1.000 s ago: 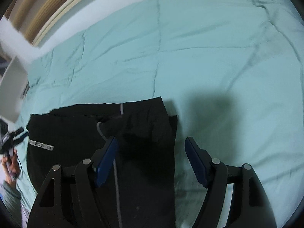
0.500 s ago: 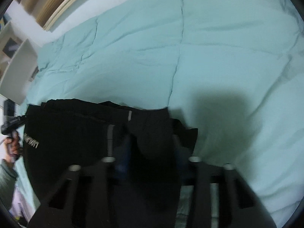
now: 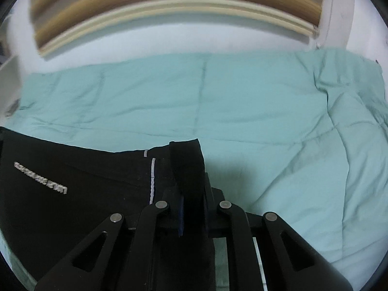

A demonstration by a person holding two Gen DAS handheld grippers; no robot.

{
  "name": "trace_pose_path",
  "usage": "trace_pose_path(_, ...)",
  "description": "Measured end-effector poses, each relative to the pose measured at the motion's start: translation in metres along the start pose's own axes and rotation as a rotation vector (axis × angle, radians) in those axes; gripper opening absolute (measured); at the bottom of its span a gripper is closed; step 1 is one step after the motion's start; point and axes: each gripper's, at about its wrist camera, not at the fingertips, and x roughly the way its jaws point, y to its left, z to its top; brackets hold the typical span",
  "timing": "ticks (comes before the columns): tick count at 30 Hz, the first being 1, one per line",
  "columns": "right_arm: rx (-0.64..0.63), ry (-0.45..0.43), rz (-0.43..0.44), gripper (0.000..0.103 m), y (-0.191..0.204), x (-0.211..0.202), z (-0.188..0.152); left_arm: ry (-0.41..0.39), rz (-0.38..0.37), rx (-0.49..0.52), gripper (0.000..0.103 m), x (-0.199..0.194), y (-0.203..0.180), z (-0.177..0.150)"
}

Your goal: Fold large clothes

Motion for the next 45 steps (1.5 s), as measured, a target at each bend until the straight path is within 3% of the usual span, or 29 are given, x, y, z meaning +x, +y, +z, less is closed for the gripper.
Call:
trace_pose_path(4, 0.008, 0.171, -0.053, 0.013, 0.008, 0.076, -0.016, 0.208, 0.132, -0.032, 0.016, 0.084, 0.026, -0.019)
trace_pose_path(6, 0.023, 0.254, -0.039, 0.013, 0.012, 0.106, -0.029, 0.293, 0.137, -0.090, 0.017, 0.113, 0.042, -0.035)
trace_pose_path(8, 0.028, 0.304, -0.030, 0.013, 0.015, 0.123, -0.038, 0.314, 0.136, -0.127, 0.023, 0.125, 0.053, -0.044)
trace_pose_path(11, -0.002, 0.329, -0.056, 0.017, 0.023, 0.129, -0.039, 0.314, 0.107, -0.147, 0.029, 0.124, 0.056, -0.040)
trace_pose_path(14, 0.003, 0.337, -0.026, 0.025, 0.019, 0.122, -0.036, 0.312, 0.066, -0.192, 0.032, 0.109, 0.061, -0.033)
trace_pose_path(16, 0.052, 0.335, -0.011, 0.045, 0.007, 0.106, -0.034, 0.262, 0.058, -0.216, 0.047, 0.084, 0.066, -0.027)
trace_pose_path(18, 0.118, 0.308, 0.029, 0.049, -0.008, 0.086, -0.031, 0.204, 0.080, -0.216, 0.059, 0.057, 0.069, -0.024)
trace_pose_path(21, 0.171, 0.246, 0.083, 0.051, -0.016, 0.040, -0.034, 0.144, 0.105, -0.195, 0.059, 0.017, 0.067, -0.023)
trace_pose_path(25, 0.177, 0.202, 0.152, 0.058, 0.002, -0.015, -0.050, 0.084, 0.128, -0.110, 0.059, -0.025, 0.040, -0.035)
trace_pose_path(30, 0.101, 0.194, 0.182, 0.058, 0.060, -0.055, -0.095, 0.086, 0.058, 0.009, 0.059, -0.056, -0.030, -0.098)
trace_pose_path(33, -0.005, 0.177, 0.079, 0.058, 0.083, -0.059, -0.122, 0.114, 0.071, 0.086, 0.059, -0.052, -0.069, -0.143)
trace_pose_path(36, -0.051, 0.200, 0.049, 0.058, 0.106, -0.045, -0.138, 0.192, 0.094, 0.139, 0.059, -0.025, -0.087, -0.175)
trace_pose_path(38, -0.081, 0.222, 0.028, 0.058, 0.116, -0.029, -0.148, 0.224, 0.156, 0.210, 0.063, 0.000, -0.088, -0.194)
trace_pose_path(41, -0.037, 0.313, 0.066, 0.059, 0.114, 0.005, -0.163, 0.276, 0.135, 0.142, 0.064, 0.027, -0.071, -0.198)
trace_pose_path(45, -0.029, 0.316, 0.058, 0.059, 0.112, 0.015, -0.167, 0.287, 0.165, 0.148, 0.065, 0.033, -0.075, -0.193)
